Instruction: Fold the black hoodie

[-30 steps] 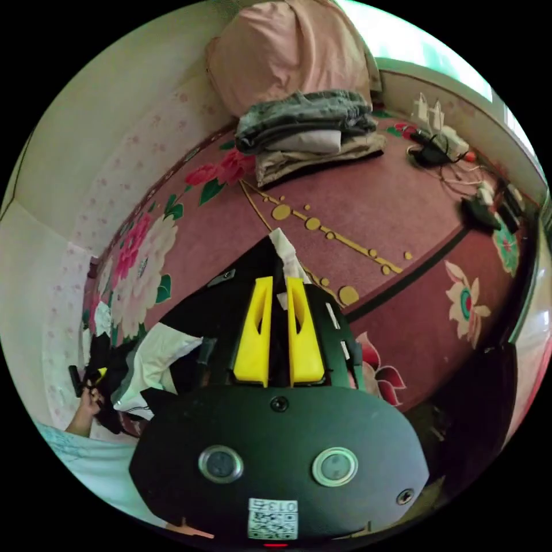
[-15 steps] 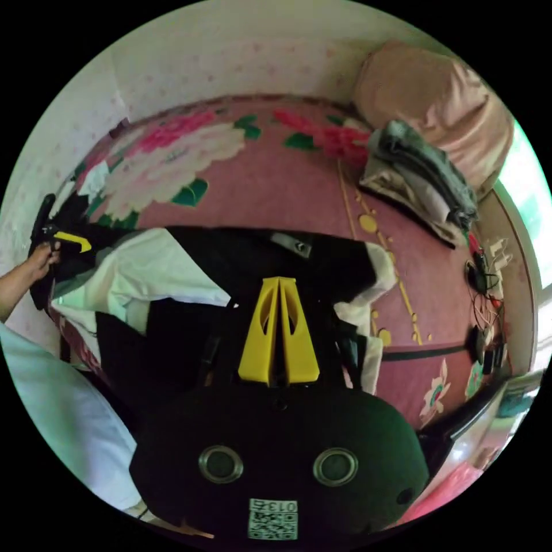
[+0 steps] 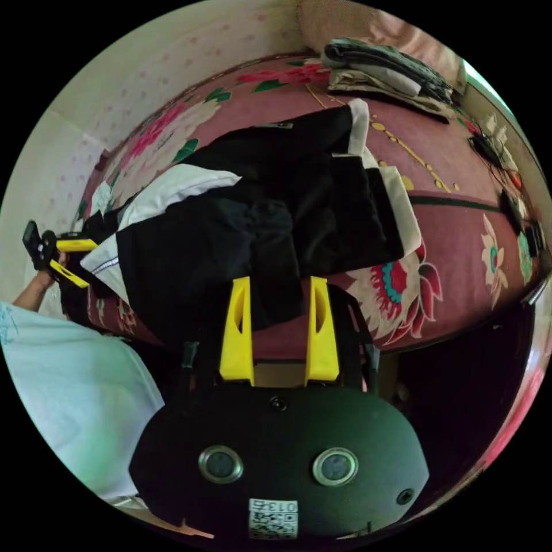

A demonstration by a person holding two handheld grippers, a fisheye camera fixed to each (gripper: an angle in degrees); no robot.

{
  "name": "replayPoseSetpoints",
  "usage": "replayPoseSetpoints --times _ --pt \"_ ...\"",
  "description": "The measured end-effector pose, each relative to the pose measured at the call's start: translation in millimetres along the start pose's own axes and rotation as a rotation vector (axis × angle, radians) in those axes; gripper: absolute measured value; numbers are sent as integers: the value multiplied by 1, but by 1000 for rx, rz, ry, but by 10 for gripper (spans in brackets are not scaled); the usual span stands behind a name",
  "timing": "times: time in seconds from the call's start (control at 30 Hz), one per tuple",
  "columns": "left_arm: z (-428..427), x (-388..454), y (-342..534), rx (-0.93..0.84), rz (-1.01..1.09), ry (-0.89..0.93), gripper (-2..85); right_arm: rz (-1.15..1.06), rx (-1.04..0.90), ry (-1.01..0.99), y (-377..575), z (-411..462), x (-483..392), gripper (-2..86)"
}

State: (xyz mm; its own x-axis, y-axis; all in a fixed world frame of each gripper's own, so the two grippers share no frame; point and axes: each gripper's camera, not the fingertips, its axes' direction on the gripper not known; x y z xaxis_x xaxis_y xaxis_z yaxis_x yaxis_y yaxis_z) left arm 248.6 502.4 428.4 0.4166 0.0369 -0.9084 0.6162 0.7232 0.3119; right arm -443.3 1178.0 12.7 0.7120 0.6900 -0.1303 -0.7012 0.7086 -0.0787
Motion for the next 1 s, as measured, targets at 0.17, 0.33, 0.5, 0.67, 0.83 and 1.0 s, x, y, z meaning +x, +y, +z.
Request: replayPoseSetpoints --times 0.17,0.33,0.5,0.67,0.83,1.0 --pt "50 -12 -31 -199 -1 47 38 122 55 -111 10 13 -2 68" --pt "23 -17 -33 -66 -8 134 17 -31 153 86 25 -59 -51 39" --pt "-4 -39 -23 131 -106 249 11 -93 484 195 33 -160 -94 37" --pt "-14 -87 -36 166 -227 326 13 -119 530 356 -58 -152 -120 39" --pt "17 -145 -39 99 -430 438 19 8 264 329 -166 -75 -89 59" --pt "21 -162 -6 147 -558 686 24 57 -30 227 -211 -31 -67 94"
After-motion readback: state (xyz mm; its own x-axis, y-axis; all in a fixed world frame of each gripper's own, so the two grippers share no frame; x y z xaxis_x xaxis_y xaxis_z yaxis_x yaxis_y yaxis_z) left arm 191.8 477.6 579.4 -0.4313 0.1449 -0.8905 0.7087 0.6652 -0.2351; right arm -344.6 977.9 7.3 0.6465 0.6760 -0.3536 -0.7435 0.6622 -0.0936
